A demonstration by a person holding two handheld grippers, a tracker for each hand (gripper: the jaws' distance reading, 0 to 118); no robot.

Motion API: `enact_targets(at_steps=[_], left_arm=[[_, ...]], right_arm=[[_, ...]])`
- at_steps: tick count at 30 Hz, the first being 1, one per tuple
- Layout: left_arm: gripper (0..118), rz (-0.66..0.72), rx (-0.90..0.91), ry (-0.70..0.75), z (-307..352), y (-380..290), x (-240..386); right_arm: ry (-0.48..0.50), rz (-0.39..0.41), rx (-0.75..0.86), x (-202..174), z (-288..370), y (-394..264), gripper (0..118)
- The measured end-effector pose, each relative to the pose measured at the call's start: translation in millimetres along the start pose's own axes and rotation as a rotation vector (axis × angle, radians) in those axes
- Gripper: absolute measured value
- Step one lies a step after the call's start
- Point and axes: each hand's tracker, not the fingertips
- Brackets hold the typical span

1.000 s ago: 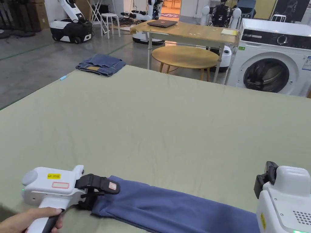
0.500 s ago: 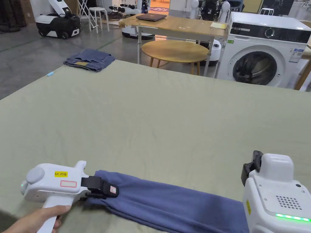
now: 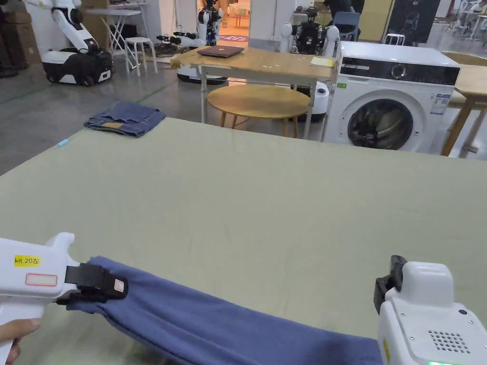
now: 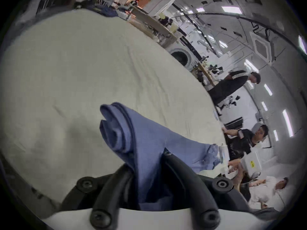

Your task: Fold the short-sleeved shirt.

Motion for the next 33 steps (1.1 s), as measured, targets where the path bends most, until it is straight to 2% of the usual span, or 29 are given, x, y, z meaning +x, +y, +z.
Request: enact_targets(at_steps=[4,9,13,16,20,26,30,31,32,33], left_arm=[[3,-0.043,0.006,0.001,-1,-1,33],[3,-0.055,-0.065,-0.153,-24,-4,81],[3,-0.098,-0.134,-0.173,-56,-10,116],[3,-0.118,-0.186,-0.145,-88,-17,134],[3,-0.228,-0.263,-0.006,-138,-28,153],[3,-0.221,-0.358,0.082,-200,-52,175],[12,-0.188,-0.392,0.082,-221,-60,174],[21,-0.176,-0.396,0.070,-221,-61,173],[39,-0.170,-0.395,0.047,-220,-62,172],[48,-0.167,-0.397,0.028,-216,-62,175]], right_arm=[[-0.004,-0.009,0.000,3,-2,2,0],[0.000,-0.007,-0.002,3,-4,5,0],[0.000,-0.012,0.001,5,-2,7,0],[0.001,-0.016,0.000,6,0,8,0],[-0.005,-0.014,-0.007,8,1,6,0],[-0.014,-0.010,-0.032,13,1,0,0],[-0.020,-0.015,-0.046,18,1,-3,0],[-0.021,-0.015,-0.049,19,2,-3,0],[-0.022,-0.015,-0.051,19,2,-4,0],[-0.023,-0.014,-0.053,20,2,-4,0]])
